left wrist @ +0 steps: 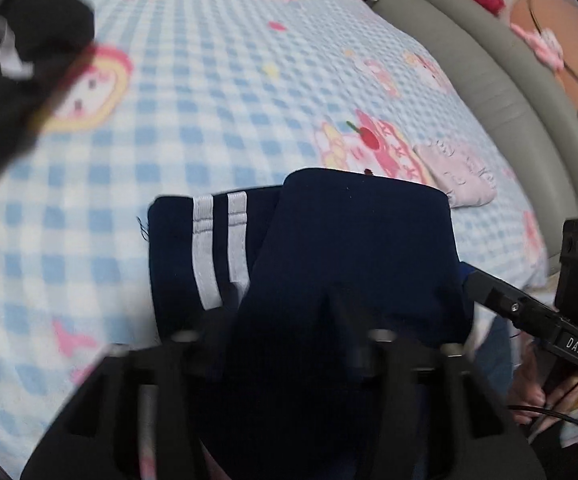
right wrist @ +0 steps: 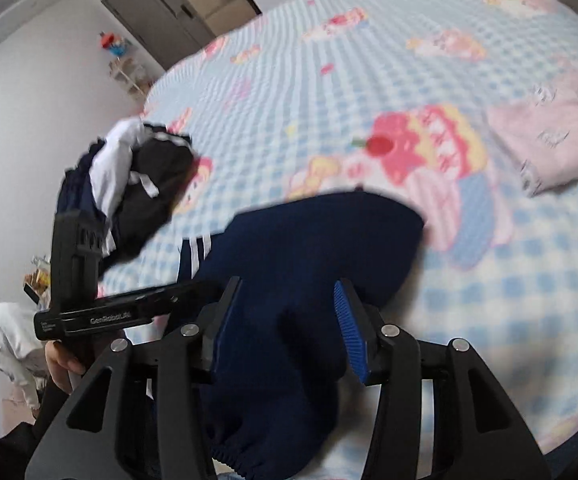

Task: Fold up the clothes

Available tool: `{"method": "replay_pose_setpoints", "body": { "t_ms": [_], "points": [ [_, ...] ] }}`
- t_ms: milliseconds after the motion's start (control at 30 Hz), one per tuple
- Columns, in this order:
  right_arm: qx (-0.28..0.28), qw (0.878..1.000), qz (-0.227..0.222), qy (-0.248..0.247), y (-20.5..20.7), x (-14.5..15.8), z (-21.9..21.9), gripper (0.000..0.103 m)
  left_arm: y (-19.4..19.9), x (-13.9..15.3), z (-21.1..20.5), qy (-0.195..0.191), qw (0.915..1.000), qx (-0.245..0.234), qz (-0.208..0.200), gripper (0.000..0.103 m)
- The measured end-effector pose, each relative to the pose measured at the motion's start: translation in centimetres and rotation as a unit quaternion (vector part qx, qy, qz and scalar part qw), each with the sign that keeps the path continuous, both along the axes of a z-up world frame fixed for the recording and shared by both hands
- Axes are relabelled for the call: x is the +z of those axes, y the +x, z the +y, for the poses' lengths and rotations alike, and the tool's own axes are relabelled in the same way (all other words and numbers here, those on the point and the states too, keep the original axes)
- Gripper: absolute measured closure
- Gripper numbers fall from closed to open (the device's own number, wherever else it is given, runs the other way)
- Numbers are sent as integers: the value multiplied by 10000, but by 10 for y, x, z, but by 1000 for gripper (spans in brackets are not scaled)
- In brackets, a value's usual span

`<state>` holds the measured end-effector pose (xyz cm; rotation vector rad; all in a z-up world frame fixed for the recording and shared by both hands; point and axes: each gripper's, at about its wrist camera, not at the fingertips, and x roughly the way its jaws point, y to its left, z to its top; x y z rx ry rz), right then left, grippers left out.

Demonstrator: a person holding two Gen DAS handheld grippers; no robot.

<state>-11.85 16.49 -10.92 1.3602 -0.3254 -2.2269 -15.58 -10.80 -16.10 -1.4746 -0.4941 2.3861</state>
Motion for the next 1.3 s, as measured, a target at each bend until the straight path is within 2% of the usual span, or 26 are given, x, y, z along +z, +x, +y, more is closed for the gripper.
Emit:
{"method": "replay_pose_setpoints", "body": {
  "t_ms": [67, 233, 300, 400, 567, 700, 733, 800, 867, 933, 1000, 1067, 1100, 1167, 1233, 1300],
  "points": [
    [33, 10000, -72, 28, 3, -7, -4, 56, 13, 17, 9, -254, 9988, -127, 409, 88],
    [177, 9998, -38, -47, 11, -6, -11, 53, 36, 38, 33, -471, 9925, -635, 934, 91],
    [228, 9996, -51, -181, 13, -4, -13, 48, 45, 46, 42, -556, 9884, -835, 1139, 91],
    [255, 9986, -121, -442, 15, -3, -15, 44, 48, 39, 58, -424, 9875, -1076, 1070, 91],
    [262, 9959, -358, -783, 17, -11, -18, 43, 51, 31, 72, -320, 9861, -1338, 937, 90],
    [272, 9966, -334, -700, 20, -16, -21, 42, 53, 26, 83, -270, 9845, -1519, 835, 90],
    [265, 9970, -323, -646, 20, -19, -21, 45, 53, 24, 86, -258, 9840, -1564, 809, 89],
    [250, 9978, -302, -539, 21, -23, -22, 80, 53, 24, 82, -203, 9850, -1536, 764, 89],
    [236, 9984, -280, -432, 21, -28, -22, 87, 53, 25, 67, -64, 9882, -1347, 726, 89],
    [222, 9989, -258, -324, 22, -32, -22, 88, 48, 24, 47, 255, 9926, -983, 671, 88],
    [208, 9993, -237, -217, 22, -37, -22, 89, 39, 19, 32, 483, 9952, -675, 508, 82],
    [193, 9995, -215, -109, 22, -42, -22, 89, 27, 9, 23, 627, 9968, -428, 249, 67],
    [186, 9996, -204, -56, 23, -44, -22, 89, 22, 4, 25, 726, 9961, -476, 147, 65],
    [161, 9997, -185, -21, 23, -46, -21, 89, 14, -6, 30, 914, 9942, -568, -51, 65],
    [124, 9998, -168, -66, 24, -44, -18, 89, 16, -1, 29, 763, 9959, -490, 73, 66],
    [86, 9998, -151, -112, 25, -42, -16, 89, 19, 4, 28, 612, 9971, -411, 198, 73]
  ]
}}
